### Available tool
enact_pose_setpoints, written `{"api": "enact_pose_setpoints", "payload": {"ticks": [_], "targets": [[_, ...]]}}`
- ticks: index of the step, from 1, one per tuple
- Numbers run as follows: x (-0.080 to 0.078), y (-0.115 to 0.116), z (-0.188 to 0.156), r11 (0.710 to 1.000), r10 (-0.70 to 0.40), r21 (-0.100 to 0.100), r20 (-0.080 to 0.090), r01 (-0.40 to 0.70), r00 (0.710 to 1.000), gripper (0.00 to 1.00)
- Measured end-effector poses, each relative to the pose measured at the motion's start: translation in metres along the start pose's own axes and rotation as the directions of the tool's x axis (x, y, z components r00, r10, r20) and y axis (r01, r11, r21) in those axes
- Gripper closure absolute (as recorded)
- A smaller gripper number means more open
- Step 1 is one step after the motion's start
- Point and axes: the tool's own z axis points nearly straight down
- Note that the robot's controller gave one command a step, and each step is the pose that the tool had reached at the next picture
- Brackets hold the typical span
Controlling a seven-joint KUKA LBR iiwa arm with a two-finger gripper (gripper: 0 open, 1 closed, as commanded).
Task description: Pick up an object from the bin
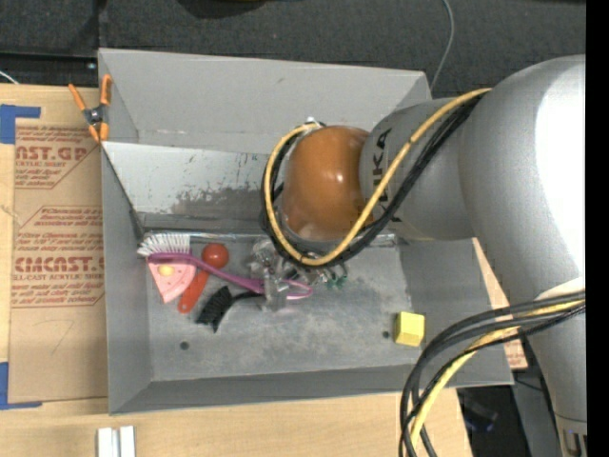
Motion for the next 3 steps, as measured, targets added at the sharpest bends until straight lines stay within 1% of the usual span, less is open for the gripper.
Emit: {"api": "enact_pose_setpoints", "payload": {"ticks": [1,2,3], "targets": [[0.000,0.000,0.000,1.000,0.000,0.000,0.000,0.000,1.000,1.00],[0.013,0.003,-0.011,0.990,-0.142,0.000,-0.001,0.142,0.990,1.00],[-0.001,0.017,-0.117,1.000,0.026,-0.002,0.000,-0.026,1.000,1.00]]}}
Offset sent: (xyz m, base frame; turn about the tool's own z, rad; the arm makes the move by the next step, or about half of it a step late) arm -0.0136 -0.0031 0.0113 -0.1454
